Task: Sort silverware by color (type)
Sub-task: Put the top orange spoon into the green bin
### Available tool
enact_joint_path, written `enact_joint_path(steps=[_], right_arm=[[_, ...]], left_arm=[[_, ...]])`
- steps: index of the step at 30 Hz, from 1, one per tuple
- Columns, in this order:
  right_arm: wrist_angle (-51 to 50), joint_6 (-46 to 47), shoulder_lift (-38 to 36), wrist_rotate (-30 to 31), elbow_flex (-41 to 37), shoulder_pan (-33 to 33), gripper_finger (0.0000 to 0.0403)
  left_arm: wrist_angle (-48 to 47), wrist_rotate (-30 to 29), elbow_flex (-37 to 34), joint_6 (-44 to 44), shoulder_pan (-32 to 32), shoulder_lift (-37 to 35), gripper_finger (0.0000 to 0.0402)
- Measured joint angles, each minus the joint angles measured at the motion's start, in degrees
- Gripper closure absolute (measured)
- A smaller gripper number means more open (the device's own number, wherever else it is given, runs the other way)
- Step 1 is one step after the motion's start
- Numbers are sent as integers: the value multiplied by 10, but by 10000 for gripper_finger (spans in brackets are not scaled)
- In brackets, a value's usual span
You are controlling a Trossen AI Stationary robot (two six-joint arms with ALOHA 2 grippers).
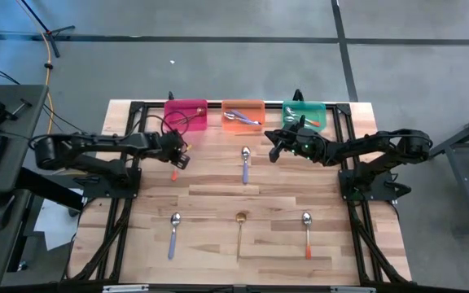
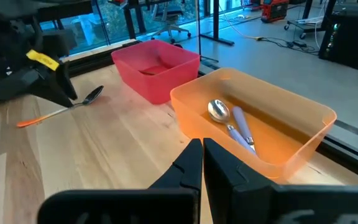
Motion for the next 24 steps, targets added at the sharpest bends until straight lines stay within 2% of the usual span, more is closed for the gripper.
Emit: enact_joint_path(steps=[8,11,15,18,21,24], right_arm=[[0,11,0,0,0,0,403],[0,13,0,0,0,1,403],[-2,13,0,-4,0,1,403],[-2,13,0,-4,0,1,403],[-3,18,0,-11,0,1,403],[-5,39,0,-39,0,1,403]], left_arm=[[33,-8,-19,18,2,32,302],[38,-9,-20,35,2,32,327],[44,-1,-21,59,3,30,382],[56,11,-23,81,6,28,394],[102,21,-26,104,2,29,397],[219,79,-53,120,-2,29,398]])
